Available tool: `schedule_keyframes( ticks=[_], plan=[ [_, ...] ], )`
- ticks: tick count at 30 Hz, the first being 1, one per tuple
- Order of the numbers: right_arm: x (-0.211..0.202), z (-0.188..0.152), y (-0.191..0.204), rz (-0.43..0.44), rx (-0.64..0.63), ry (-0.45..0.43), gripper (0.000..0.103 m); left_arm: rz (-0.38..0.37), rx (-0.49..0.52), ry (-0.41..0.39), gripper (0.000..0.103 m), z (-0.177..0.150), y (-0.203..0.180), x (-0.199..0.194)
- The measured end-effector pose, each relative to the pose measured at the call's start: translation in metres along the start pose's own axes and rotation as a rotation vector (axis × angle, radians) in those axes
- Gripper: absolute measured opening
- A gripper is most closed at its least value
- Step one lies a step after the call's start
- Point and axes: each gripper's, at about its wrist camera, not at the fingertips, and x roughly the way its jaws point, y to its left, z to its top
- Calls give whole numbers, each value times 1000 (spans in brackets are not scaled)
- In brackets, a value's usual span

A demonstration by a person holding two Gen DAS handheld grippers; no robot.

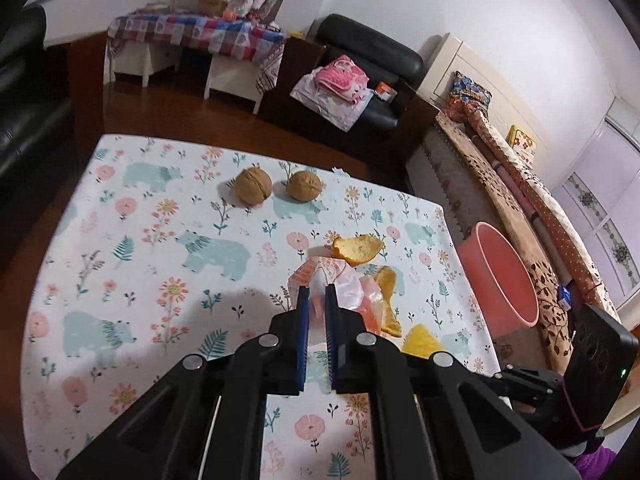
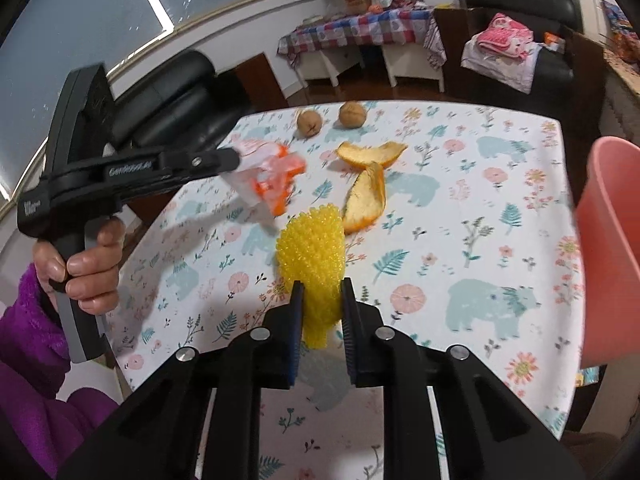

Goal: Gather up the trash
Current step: 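Grasp the clear bag with orange wrapper with the left tool while the right tool grasps the yellow mesh, then carry the clear bag and yellow mesh over the pink bucket with both tools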

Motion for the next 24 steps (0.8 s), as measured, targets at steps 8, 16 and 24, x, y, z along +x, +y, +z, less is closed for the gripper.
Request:
schedule_keyframes(
  ticks=[8, 16, 24],
  plan=[
    [-39, 2, -15, -72, 59, -122, 18, 37, 58, -61, 7, 1, -24, -25],
    [-77, 0, -39, -164, 129, -234, 18, 50, 148, -117, 7, 3, -64, -41],
    [-107, -7, -61, -238, 190, -308, 18, 22, 192, -129, 7, 6, -101, -41]
  ],
)
